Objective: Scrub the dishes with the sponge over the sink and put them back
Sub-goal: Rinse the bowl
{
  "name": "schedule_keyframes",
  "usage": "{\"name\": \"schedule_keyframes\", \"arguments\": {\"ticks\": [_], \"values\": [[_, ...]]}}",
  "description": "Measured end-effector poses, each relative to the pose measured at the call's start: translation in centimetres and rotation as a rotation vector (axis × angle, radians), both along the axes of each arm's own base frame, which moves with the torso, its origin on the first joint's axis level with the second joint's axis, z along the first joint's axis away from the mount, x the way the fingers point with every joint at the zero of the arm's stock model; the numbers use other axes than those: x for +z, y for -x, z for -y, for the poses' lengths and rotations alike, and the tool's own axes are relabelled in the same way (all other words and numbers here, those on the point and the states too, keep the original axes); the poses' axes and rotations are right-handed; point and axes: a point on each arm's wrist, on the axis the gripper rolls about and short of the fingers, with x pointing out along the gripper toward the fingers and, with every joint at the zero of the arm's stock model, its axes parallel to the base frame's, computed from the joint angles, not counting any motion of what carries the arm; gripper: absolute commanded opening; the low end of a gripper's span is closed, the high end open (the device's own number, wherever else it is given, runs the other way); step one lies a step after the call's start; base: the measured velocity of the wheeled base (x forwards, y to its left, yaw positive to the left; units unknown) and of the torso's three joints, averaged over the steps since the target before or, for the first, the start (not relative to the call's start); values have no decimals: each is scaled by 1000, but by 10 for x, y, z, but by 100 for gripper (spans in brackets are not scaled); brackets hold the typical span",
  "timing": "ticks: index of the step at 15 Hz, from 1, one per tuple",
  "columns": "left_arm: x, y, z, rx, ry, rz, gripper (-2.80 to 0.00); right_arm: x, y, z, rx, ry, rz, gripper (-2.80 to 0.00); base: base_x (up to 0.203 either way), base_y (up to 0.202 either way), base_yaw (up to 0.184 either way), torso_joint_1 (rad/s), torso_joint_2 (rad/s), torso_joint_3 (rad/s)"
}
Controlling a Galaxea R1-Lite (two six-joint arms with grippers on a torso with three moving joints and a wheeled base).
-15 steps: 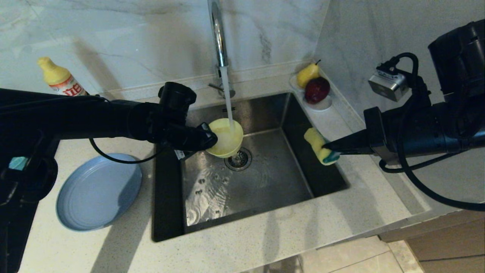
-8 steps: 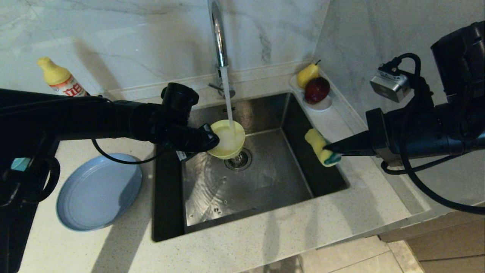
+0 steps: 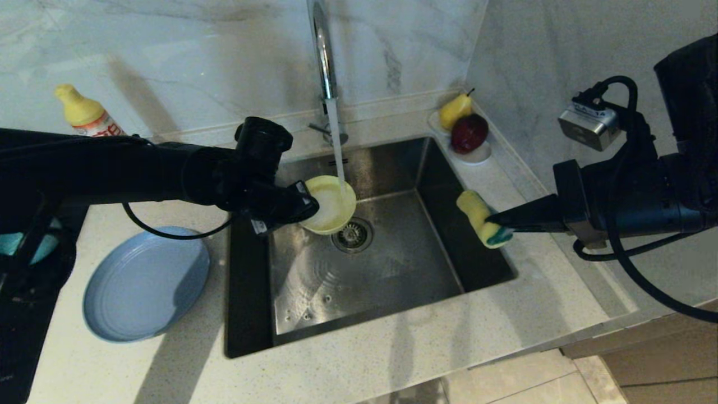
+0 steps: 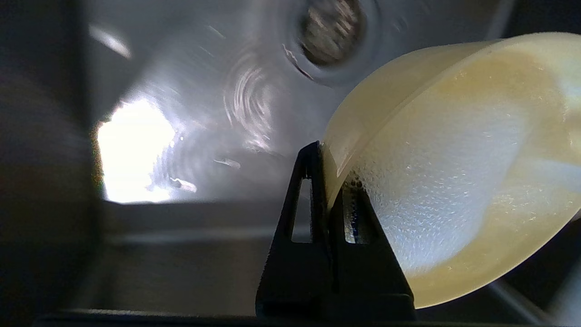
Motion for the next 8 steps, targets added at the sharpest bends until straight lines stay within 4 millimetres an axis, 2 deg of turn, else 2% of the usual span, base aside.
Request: {"name": "schedule_keyframes", "arguments": {"ticks": [5, 8], "values": [[34, 19, -15, 211, -212, 172, -280, -4, 4, 2, 1, 5, -12, -280, 0, 0, 0, 0, 0, 0], [40, 29, -20, 240, -259, 263, -280, -5, 5, 2, 1, 6, -13, -280, 0, 0, 0, 0, 0, 0]]}}
